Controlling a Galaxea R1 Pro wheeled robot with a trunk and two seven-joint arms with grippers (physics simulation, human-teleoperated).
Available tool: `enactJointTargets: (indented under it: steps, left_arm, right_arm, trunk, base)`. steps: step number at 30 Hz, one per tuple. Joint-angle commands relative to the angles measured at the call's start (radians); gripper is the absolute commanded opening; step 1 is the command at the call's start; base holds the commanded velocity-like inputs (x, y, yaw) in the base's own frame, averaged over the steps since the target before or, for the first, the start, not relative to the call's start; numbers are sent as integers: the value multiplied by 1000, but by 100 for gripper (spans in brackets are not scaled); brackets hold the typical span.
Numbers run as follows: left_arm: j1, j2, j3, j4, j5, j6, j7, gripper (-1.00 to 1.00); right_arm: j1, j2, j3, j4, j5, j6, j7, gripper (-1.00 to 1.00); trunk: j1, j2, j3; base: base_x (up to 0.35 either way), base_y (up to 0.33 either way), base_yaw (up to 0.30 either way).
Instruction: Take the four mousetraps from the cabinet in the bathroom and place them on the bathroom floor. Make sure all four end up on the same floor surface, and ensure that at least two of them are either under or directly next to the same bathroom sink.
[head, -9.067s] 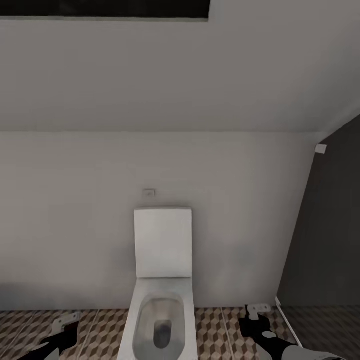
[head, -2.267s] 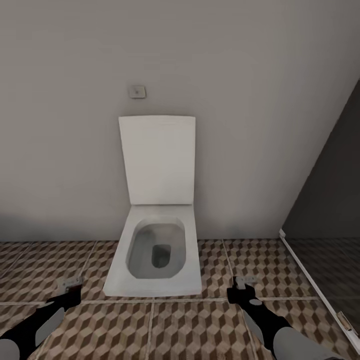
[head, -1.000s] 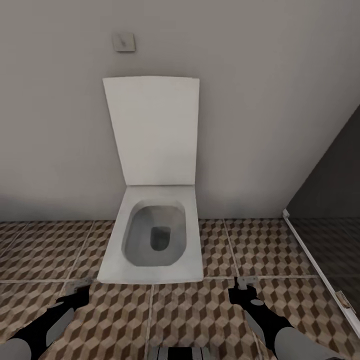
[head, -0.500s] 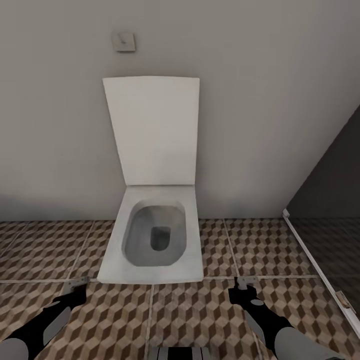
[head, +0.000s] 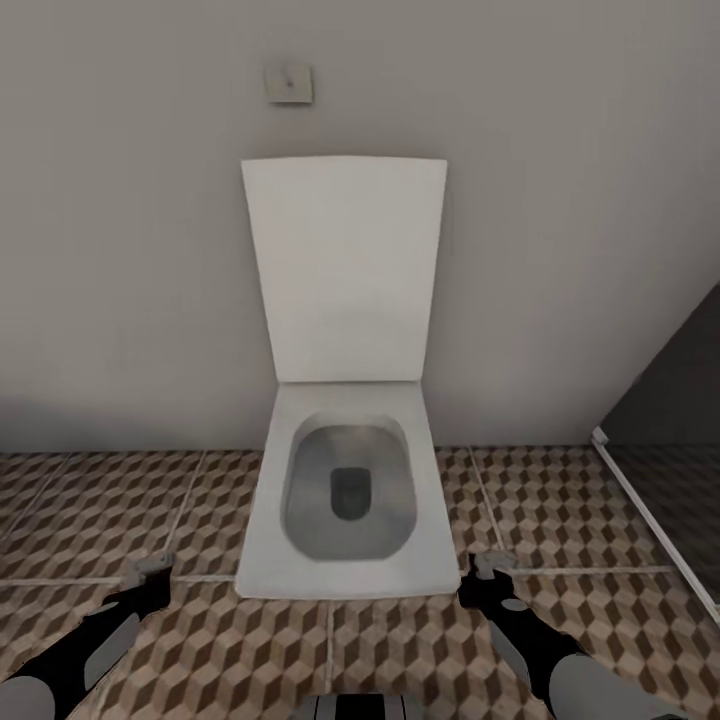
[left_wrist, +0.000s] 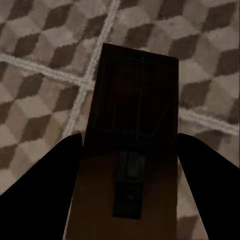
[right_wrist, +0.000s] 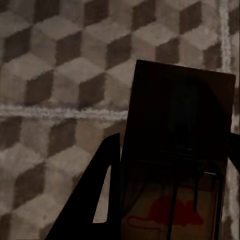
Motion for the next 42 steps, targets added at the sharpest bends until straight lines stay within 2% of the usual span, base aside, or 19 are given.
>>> enactJointTargets:
  steps: [1,6,10,13,15,24,42]
  left_arm:
    - [0,1,-8,-3,7,3,9,-100]
    - [0,-4,-11,-3,6,4,9,-100]
    - [0,-10,-18,-3,6,3,9,-100]
    - [0,-11,-20,-3,6,3,8,-100]
    - [0,-12,-20,-3,6,3,8,-100]
    - [1,-15,-21,-3,7,3,8,-100]
    - [0,-17,-21,-3,7,3,8,-100]
  right_arm:
    - [-1,-1,8,0,-12,-4,-3,-100]
    - [-1,-13,7,0,-12,-18,-6,-100]
    - [-1,-62,4,-2,-13,-65,-36,-100]
    - [-1,-87,2,-6,-13,-76,-50,-100]
    - [-1,-95,2,-8,-13,-81,-55,-100]
    - [-1,-100,2,-9,-13,-85,-58,-100]
    - [-1,-99,3,-9,-12,-85,-58,-100]
  trunk:
    - [0,0,-1]
    - [0,0,-1]
    - [0,0,-1]
    - [0,0,-1]
    - [0,0,-1]
    - [0,0,-1]
    - [0,0,-1]
  base:
    - [183,248,0]
    - [163,171,0]
    - [40,38,0]
    - [12,11,0]
    - [18,-10,0]
    - [137,-131,0]
    - [8,-8,0]
